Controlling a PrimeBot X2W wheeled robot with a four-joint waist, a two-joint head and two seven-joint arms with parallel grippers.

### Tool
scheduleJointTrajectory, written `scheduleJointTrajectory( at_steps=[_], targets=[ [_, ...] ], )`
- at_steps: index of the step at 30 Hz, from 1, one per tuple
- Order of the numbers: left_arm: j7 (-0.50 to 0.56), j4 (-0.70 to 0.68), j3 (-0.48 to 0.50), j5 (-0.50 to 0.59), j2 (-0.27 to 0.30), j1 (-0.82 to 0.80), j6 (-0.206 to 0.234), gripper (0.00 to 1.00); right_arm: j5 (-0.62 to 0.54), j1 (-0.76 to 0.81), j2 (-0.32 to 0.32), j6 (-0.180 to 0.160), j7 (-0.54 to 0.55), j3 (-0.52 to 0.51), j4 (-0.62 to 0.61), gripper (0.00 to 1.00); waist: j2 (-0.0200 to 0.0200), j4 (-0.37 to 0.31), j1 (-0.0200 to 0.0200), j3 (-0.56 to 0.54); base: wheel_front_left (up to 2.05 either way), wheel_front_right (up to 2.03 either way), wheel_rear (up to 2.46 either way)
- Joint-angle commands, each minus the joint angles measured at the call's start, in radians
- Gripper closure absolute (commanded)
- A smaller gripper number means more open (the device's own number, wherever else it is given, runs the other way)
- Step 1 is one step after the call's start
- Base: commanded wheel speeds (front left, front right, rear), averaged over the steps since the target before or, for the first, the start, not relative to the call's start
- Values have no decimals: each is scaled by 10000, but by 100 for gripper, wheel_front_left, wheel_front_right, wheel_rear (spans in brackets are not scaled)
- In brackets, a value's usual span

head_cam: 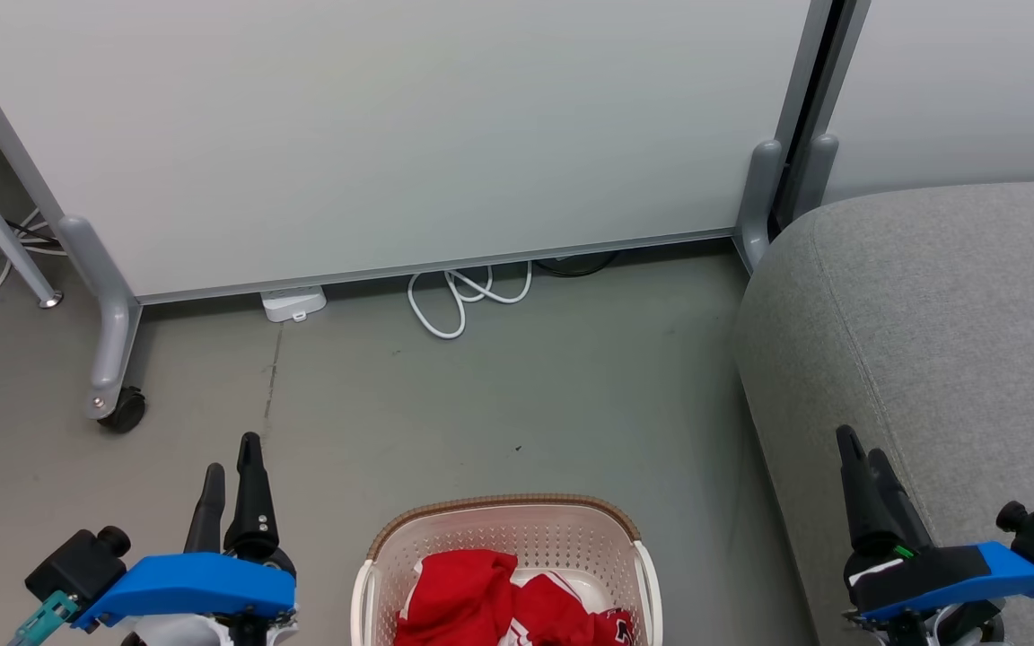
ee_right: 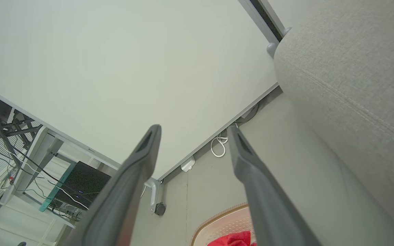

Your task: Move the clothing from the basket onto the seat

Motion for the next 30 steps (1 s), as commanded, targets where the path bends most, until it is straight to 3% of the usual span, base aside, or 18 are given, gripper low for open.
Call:
scheduleJointTrajectory(
  at_steps=[1, 30],
  targets=[
    [-108, -144, -84, 371, 88, -106, 31, 0, -367, -180, -69, 25, -91, 23, -143, 0, 0, 0, 0, -5, 0, 0, 0],
    [-976, 45, -840, 4177, 336, -126, 233, 0, -4189, -205, -101, 30, -665, 219, -199, 0, 0, -2, 0, 34, 0, 0, 0]
  ],
)
